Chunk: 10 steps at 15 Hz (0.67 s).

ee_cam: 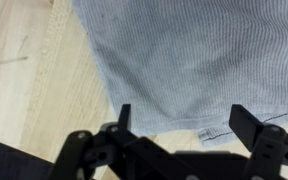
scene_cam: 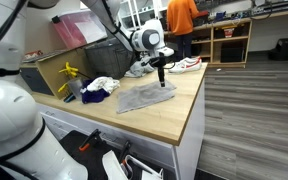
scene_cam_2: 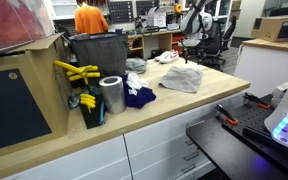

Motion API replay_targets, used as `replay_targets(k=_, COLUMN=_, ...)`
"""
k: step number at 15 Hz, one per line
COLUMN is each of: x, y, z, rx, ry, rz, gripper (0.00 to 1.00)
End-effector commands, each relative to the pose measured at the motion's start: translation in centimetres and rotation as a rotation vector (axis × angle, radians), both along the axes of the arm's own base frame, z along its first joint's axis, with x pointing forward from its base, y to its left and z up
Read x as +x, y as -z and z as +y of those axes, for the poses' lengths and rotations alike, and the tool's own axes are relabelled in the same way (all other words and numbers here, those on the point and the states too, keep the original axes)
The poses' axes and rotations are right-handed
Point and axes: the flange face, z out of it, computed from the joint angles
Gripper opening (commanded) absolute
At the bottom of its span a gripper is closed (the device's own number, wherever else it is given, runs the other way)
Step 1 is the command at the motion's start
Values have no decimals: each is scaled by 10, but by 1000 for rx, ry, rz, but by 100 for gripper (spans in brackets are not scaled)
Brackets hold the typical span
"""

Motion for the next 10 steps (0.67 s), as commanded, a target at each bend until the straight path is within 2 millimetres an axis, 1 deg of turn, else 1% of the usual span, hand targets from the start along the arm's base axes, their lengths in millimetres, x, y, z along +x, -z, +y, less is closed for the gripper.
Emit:
replay_targets(k=1, x=11, y=-4, z=-5, rx=22, ry=75, rz=28, gripper=100)
replay_targets(k=5, x=17, y=-4, z=-15, rx=25, ry=143, rz=46, gripper=100)
replay_targets(k=7, x=16, y=-3, z=-20, rx=11, ry=179, rz=51, gripper=100)
replay_targets(k=10, x=13, y=4, z=-26, rx=6, ry=222, rz=54, gripper=100)
